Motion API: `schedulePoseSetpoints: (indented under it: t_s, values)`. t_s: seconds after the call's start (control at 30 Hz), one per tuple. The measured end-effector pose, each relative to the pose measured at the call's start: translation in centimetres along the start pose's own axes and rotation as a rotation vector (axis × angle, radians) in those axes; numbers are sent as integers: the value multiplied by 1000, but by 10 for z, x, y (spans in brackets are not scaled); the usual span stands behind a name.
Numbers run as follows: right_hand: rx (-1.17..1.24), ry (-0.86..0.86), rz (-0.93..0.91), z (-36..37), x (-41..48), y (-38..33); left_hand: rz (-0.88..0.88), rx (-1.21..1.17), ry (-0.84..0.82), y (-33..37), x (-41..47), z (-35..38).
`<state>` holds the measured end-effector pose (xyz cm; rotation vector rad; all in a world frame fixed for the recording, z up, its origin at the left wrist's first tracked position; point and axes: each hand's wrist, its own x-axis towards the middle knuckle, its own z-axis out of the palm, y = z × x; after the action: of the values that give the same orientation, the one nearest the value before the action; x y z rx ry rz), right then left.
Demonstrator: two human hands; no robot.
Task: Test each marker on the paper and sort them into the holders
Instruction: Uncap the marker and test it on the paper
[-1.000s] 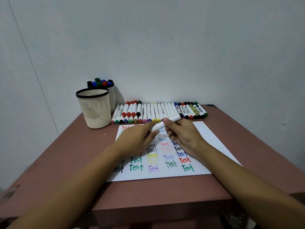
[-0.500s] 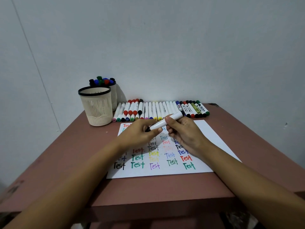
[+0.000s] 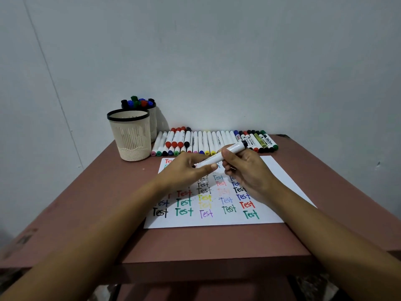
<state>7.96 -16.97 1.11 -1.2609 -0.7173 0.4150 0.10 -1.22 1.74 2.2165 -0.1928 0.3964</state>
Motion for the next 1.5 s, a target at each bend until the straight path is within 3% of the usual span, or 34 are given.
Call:
schedulePoseSetpoints:
  t_s: [0.13, 0.3, 0.4, 0.5, 0.6, 0.8, 1.5]
  values:
    - [-21, 64, -2, 2, 0, -1, -23, 99, 41, -4, 1, -1]
    - [347, 325, 20, -3, 4, -15, -144, 200, 199, -8, 0, -6]
    - [452, 394, 27, -19, 6, -18, -196, 168, 306, -16, 3, -13]
    - [326, 478, 30, -32, 8, -17, -260, 75, 333, -23, 5, -17]
    - [23, 546, 41, -42, 10, -12, -308, 80, 332, -28, 8, -16]
    - [-347, 541, 65, -44, 11, 3, -344, 118, 325, -37, 8, -21]
    - [-514, 522, 42, -41, 9, 12, -288, 98, 296, -33, 5, -18]
